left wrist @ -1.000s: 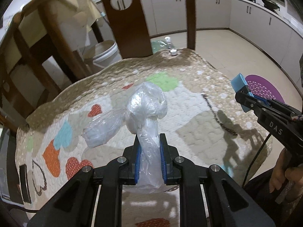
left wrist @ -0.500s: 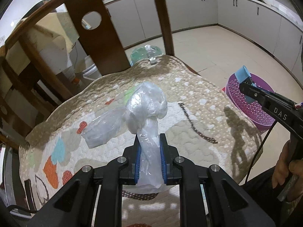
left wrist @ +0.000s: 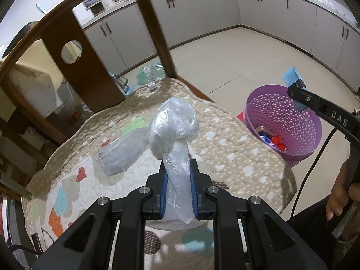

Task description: Collect trash

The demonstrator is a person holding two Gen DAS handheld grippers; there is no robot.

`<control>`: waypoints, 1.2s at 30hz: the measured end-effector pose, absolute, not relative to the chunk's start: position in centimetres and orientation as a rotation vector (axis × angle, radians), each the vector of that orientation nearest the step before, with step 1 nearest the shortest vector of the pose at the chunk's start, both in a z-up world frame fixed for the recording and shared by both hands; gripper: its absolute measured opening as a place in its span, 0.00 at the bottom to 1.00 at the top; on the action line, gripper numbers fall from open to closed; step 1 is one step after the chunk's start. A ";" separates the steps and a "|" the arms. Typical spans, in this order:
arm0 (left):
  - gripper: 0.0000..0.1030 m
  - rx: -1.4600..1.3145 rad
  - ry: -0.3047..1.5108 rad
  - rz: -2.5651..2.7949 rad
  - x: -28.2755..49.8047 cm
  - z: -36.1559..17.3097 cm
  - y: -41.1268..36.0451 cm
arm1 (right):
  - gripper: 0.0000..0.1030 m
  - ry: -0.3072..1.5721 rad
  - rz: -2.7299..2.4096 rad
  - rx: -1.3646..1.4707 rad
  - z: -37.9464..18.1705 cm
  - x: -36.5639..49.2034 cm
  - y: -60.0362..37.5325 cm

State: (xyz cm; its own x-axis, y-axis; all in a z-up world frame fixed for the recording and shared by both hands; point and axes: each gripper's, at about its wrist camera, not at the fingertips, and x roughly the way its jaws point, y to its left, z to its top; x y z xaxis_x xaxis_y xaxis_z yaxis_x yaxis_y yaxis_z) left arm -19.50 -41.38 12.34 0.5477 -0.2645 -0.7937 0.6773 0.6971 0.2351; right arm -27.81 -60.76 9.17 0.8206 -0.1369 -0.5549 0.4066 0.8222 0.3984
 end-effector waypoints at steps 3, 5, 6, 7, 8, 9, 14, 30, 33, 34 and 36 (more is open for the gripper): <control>0.16 0.578 0.809 -0.609 -19.8 12.2 -42.2 | 0.16 0.521 -0.332 0.560 9.2 -28.6 -62.1; 0.16 0.581 0.810 -0.618 -19.9 12.1 -42.6 | 0.16 0.513 -0.345 0.574 9.2 -29.0 -62.7; 0.16 0.582 0.811 -0.621 -20.0 12.1 -42.8 | 0.16 0.509 -0.349 0.580 9.2 -29.2 -62.9; 0.16 0.584 0.812 -0.625 -20.0 12.1 -43.0 | 0.16 0.505 -0.351 0.588 9.2 -29.4 -63.2; 0.16 0.585 0.813 -0.628 -20.1 12.0 -43.2 | 0.16 0.503 -0.352 0.594 9.2 -29.6 -63.4; 0.16 0.587 0.814 -0.630 -20.2 12.0 -43.4 | 0.16 0.501 -0.353 0.598 9.1 -29.7 -63.6; 0.16 0.589 0.819 -0.638 -20.3 11.9 -43.8 | 0.16 0.499 -0.353 0.604 9.1 -30.0 -63.7; 0.16 0.404 1.068 -0.595 -15.7 7.4 -37.1 | 0.17 0.685 0.054 0.766 5.5 -24.9 -60.0; 0.16 0.318 1.129 -0.591 -14.5 6.2 -35.1 | 0.19 0.739 0.090 0.744 4.7 -23.9 -58.5; 0.17 0.290 1.140 -0.588 -14.1 6.0 -34.5 | 0.19 0.749 0.093 0.737 4.5 -23.9 -58.3; 0.25 0.254 1.151 -0.583 -13.6 5.9 -33.7 | 0.26 0.769 0.090 0.724 4.2 -23.3 -57.8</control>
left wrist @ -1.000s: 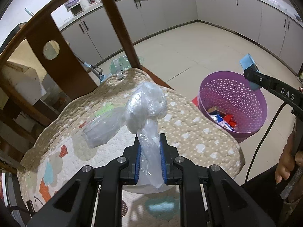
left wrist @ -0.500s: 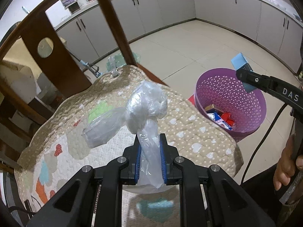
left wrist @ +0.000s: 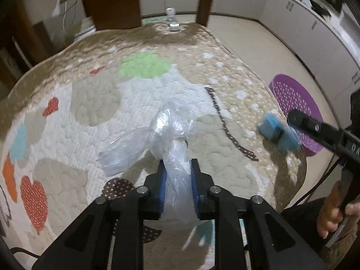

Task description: Collect trash

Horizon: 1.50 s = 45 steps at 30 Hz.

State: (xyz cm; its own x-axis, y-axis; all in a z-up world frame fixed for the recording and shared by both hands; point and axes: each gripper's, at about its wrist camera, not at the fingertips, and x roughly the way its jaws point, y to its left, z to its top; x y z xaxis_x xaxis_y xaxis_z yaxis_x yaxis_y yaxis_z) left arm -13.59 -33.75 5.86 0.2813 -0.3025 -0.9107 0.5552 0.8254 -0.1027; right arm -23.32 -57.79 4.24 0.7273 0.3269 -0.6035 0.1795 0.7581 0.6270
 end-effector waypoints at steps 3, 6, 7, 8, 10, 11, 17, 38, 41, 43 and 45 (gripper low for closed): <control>0.42 0.230 1.139 -0.573 -13.4 5.9 -33.2 | 0.49 0.792 0.072 0.710 3.8 -22.8 -57.4; 0.52 0.209 1.131 -0.570 -13.0 5.9 -32.8 | 0.52 0.817 0.058 0.689 3.3 -22.6 -57.2; 0.53 0.202 1.135 -0.568 -12.7 5.7 -32.6 | 0.55 0.830 0.051 0.678 3.1 -22.4 -56.9; 0.56 0.195 1.141 -0.567 -12.4 5.5 -32.6 | 0.56 0.836 0.047 0.673 3.0 -22.3 -56.8; 0.57 0.192 1.158 -0.560 -11.7 4.7 -32.5 | 0.57 0.851 0.044 0.648 3.0 -22.0 -56.3; 0.57 0.191 1.171 -0.554 -11.4 4.3 -32.5 | 0.57 0.855 0.041 0.628 3.0 -21.9 -55.9; 0.64 0.169 1.170 -0.571 -11.3 3.2 -32.4 | 0.57 0.873 0.046 0.554 3.1 -22.0 -54.5; 0.21 0.230 1.078 -0.525 -13.0 5.7 -31.8 | 0.28 0.858 0.003 0.272 3.7 -22.3 -49.3; 0.21 0.240 1.033 -0.547 -13.8 7.2 -32.2 | 0.28 0.813 -0.002 0.304 4.7 -22.8 -49.9; 0.21 0.248 1.011 -0.561 -14.1 8.1 -32.7 | 0.28 0.776 -0.004 0.343 5.3 -23.2 -50.8; 0.21 0.259 0.992 -0.570 -14.5 8.7 -33.1 | 0.28 0.746 -0.019 0.369 5.9 -23.6 -51.6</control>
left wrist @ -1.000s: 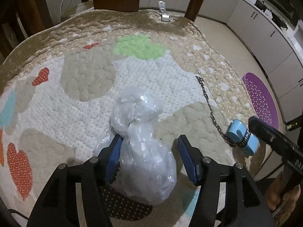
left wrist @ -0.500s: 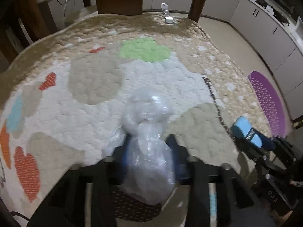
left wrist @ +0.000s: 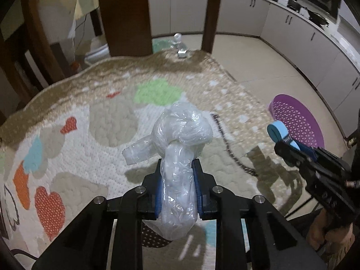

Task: Collect trash
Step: 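Carry the plastic bag and blue strap over the purple basket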

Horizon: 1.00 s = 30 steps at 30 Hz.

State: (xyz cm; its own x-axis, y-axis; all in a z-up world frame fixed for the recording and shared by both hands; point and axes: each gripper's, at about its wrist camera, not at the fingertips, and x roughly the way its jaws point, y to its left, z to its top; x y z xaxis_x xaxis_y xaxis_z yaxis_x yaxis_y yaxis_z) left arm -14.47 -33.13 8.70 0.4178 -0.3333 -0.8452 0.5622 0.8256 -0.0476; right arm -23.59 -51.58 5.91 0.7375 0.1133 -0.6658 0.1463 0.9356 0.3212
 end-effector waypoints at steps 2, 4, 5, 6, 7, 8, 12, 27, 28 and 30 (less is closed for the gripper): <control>0.21 0.277 0.973 -0.574 -15.1 9.4 -33.4 | 0.28 0.728 -0.031 0.389 6.2 -23.8 -52.2; 0.21 0.303 0.958 -0.570 -15.5 9.7 -34.0 | 0.28 0.712 -0.042 0.415 6.4 -24.0 -53.0; 0.21 0.313 0.952 -0.567 -15.6 9.7 -34.1 | 0.28 0.705 -0.046 0.428 6.5 -24.1 -53.3; 0.21 0.323 0.946 -0.566 -15.7 9.8 -34.3 | 0.28 0.700 -0.050 0.436 6.6 -24.2 -53.5; 0.21 0.335 0.942 -0.564 -15.9 9.9 -34.5 | 0.28 0.696 -0.056 0.440 6.7 -24.2 -53.7; 0.21 0.343 0.937 -0.562 -16.0 10.0 -34.6 | 0.28 0.691 -0.060 0.444 6.8 -24.3 -53.9; 0.21 0.371 0.916 -0.552 -16.4 10.6 -35.1 | 0.28 0.660 -0.082 0.471 7.2 -24.8 -55.1; 0.21 0.453 0.870 -0.578 -17.5 11.7 -38.3 | 0.28 0.556 -0.190 0.567 8.7 -27.5 -59.9; 0.21 0.462 0.864 -0.584 -17.7 11.8 -38.7 | 0.28 0.552 -0.197 0.574 8.8 -27.6 -60.2; 0.21 0.476 0.854 -0.595 -18.0 11.9 -39.4 | 0.28 0.547 -0.207 0.585 8.8 -28.0 -60.8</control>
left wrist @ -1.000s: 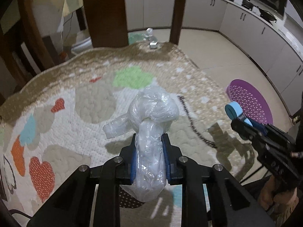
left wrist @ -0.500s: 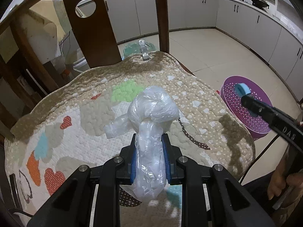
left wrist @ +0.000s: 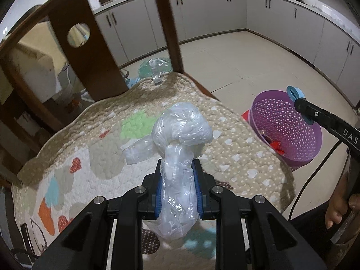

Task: Collect trash
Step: 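Carry the plastic bag and blue strap over the purple basket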

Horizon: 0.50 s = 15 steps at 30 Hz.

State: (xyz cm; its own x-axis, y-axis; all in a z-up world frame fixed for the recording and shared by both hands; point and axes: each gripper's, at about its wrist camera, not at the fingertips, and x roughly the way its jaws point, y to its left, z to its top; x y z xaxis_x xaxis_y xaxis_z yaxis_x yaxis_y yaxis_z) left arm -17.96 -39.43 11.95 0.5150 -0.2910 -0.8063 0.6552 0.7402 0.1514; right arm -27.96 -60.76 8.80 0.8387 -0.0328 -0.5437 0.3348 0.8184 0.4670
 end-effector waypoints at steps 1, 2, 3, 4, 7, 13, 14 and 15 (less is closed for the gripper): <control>0.21 0.482 0.850 -0.600 -18.0 12.0 -39.7 | 0.28 0.544 -0.212 0.587 8.8 -28.1 -60.9; 0.21 0.487 0.845 -0.605 -18.1 12.1 -40.0 | 0.28 0.540 -0.219 0.590 8.8 -28.3 -61.2; 0.21 0.494 0.841 -0.610 -18.2 12.1 -40.3 | 0.28 0.536 -0.224 0.593 8.9 -28.5 -61.4; 0.21 0.500 0.838 -0.618 -18.4 12.1 -40.7 | 0.28 0.533 -0.228 0.596 8.9 -28.6 -61.5; 0.21 0.515 0.829 -0.638 -18.7 12.1 -41.8 | 0.28 0.525 -0.252 0.594 9.1 -29.0 -62.1; 0.21 0.539 0.827 -0.682 -19.2 11.8 -43.9 | 0.28 0.506 -0.299 0.611 9.2 -30.1 -63.5; 0.21 0.542 0.829 -0.688 -19.2 11.7 -44.3 | 0.28 0.505 -0.306 0.618 9.1 -30.3 -63.8; 0.21 0.544 0.831 -0.692 -19.3 11.6 -44.6 | 0.28 0.506 -0.309 0.622 9.0 -30.4 -64.0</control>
State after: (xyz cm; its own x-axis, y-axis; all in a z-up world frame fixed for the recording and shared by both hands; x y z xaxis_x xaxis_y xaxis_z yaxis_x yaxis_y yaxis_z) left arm -19.27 -44.63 11.65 0.4832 -0.3355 -0.8087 0.7349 0.6575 0.1663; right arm -30.36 -64.01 9.04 0.8349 -0.1247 -0.5361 0.4202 0.7735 0.4745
